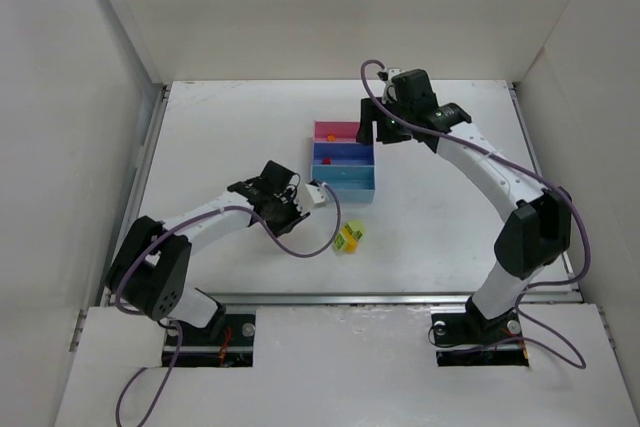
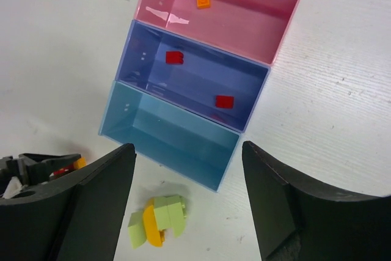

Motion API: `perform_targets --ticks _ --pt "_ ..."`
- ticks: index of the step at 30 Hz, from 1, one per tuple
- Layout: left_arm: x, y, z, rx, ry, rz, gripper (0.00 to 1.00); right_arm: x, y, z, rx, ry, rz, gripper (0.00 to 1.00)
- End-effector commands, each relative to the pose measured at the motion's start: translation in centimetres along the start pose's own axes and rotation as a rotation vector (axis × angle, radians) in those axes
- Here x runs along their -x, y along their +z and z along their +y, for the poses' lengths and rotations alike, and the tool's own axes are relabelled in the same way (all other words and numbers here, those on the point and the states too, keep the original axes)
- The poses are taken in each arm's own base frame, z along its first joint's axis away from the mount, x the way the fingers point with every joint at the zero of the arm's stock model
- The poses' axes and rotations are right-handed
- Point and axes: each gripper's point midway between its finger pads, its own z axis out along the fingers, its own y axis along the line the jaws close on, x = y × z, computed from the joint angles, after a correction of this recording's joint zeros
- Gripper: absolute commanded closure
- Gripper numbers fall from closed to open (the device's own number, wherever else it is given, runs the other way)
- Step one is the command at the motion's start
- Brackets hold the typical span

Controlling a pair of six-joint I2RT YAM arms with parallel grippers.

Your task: Sort the legos into containers by color

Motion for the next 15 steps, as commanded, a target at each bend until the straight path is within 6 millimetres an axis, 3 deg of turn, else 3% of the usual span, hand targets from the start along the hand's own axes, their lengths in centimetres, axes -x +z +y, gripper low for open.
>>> perform_targets --ticks 1,6,11,15 --pt "0.1 1.5 0.3 0.009 0.022 -0.016 0.92 1.3 -1.6 0.4 -0.001 -0.016 -0.061 0.24" --pt "0.0 2.4 -0.3 -0.015 0.025 -0.042 0.77 1.4 -2.6 0.1 -0.016 -0.016 -0.081 0.24" --pt "-0.1 2.6 -0.5 -0.027 0.023 -0.039 0.48 1.3 -3.2 -0.2 -0.038 -0.015 -0.084 0.24" --pt "0.1 1.7 -0.5 -0.032 0.043 -0.030 0.34 1.1 -3.4 -0.3 -0.038 -0.015 -0.084 0.24"
